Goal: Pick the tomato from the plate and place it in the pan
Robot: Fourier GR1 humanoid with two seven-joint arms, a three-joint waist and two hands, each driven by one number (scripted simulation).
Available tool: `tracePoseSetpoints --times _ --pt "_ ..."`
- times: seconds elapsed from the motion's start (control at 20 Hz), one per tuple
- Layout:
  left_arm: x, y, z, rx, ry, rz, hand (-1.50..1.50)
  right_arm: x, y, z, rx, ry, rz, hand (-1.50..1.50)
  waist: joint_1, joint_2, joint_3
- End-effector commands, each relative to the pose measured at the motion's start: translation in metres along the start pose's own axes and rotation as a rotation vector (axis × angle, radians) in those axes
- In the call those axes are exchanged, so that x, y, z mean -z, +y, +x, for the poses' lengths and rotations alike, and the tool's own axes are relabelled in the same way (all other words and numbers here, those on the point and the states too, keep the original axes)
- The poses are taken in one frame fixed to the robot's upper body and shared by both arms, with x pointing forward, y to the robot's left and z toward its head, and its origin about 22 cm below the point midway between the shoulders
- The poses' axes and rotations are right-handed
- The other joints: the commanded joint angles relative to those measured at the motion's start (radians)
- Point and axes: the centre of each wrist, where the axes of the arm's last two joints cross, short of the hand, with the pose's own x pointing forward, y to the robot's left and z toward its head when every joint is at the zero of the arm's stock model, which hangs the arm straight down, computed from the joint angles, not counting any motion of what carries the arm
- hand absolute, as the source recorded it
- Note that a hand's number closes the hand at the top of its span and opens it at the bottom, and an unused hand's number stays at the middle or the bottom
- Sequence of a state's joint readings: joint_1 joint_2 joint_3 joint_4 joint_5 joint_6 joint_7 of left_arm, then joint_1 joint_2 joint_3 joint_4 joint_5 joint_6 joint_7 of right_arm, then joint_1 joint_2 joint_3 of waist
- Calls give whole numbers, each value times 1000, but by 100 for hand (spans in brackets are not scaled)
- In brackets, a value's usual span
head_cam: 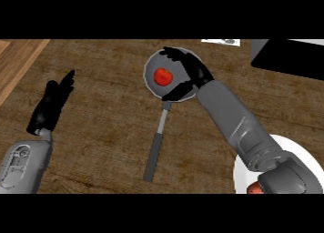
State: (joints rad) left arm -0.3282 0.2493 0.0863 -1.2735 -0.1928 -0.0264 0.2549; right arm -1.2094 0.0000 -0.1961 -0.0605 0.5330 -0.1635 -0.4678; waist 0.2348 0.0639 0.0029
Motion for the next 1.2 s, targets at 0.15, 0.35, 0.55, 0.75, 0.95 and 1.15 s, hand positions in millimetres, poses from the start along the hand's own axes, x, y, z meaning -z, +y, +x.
tracePoseSetpoints --times 0.15,0.35,0.55,0.75,0.95,1.15 --pt "3 -9 6 -4 5 2 0 0 -1 -1 143 -68 -141 -150 -15 -9 1" --pt "1 2 -9 -19 26 24 0 9 -7 14 207 -50 -213 -150 -38 -13 -2" --pt "0 17 -10 -23 41 62 0 9 -8 14 231 -13 -281 -150 -85 -20 -2" --pt "-13 16 -34 -31 78 101 0 4 -32 2 266 -22 -300 -150 -134 -28 -2" --pt "-18 26 -42 -26 94 118 0 -10 -84 -19 297 -21 -340 -150 -150 -31 -1" --pt "-19 47 -44 -27 83 124 0 -34 -126 -46 311 -24 -318 -150 -156 -26 -1"
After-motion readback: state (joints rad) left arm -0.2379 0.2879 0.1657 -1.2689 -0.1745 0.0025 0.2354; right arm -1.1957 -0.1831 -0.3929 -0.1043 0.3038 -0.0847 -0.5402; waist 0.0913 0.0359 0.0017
